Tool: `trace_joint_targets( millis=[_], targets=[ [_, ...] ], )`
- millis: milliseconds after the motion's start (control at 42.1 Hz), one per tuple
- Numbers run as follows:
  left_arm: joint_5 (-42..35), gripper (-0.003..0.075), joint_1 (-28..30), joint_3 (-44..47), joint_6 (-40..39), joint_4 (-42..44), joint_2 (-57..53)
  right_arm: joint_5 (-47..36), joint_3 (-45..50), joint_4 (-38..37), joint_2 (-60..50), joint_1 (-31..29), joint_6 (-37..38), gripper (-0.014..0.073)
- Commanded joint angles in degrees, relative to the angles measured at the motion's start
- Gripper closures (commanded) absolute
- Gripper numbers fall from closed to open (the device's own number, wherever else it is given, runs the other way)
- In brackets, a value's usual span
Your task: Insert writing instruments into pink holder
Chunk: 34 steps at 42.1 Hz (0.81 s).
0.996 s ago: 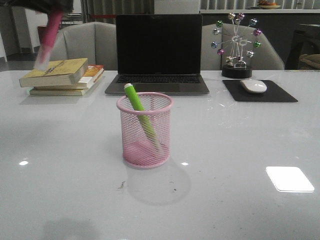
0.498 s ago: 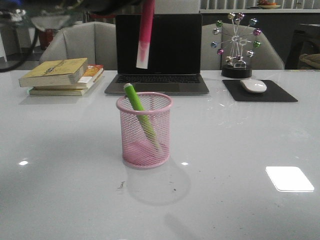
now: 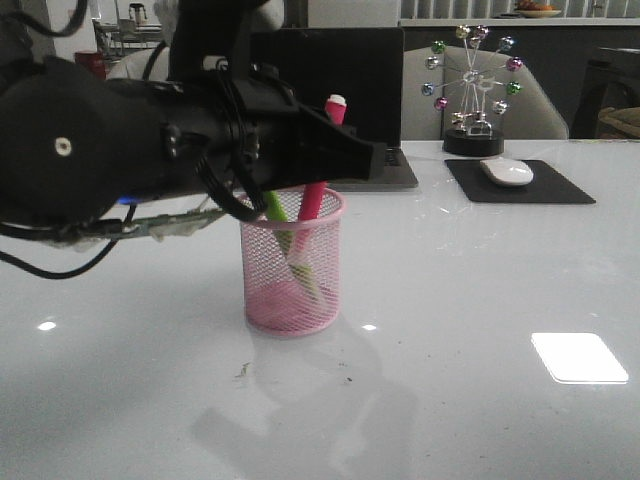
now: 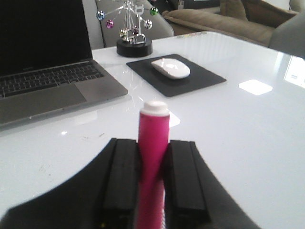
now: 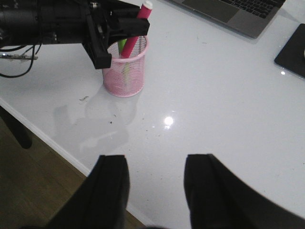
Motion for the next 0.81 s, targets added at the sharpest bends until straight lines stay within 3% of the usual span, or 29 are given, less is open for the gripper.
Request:
trace_joint_targets(
  millis=[0, 95, 190, 403, 783],
  targets=[
    [-5.4, 0.0479, -0.4, -1.4, -0.1, 0.0, -2.0, -4.6, -1.5, -0.6, 0.0, -0.2, -0.7, 0.0190],
    [-5.4, 0.0337, -0.4, -1.4, -0.1, 0.0, -2.7, -4.6, -1.5, -0.6, 0.0, -0.2, -0.7, 0.0190],
    [-2.7, 0.0272, -0.4, -1.5, -0.1, 0.0, -4.7, -4.6, -1.5, -0.6, 0.0, -0.2, -0.7, 0.0190],
    [13.7, 0.0275, 0.5, -1.8, 4.1, 0.3, -15.9, -4.6, -1.5, -0.6, 0.0, -0.2, -0.7, 0.0190],
    [51.9, 0.0275, 2.4, -1.8, 5.7, 0.5, -42.0, -4.6, -1.5, -0.6, 0.0, -0.2, -0.7, 0.0190]
  ],
)
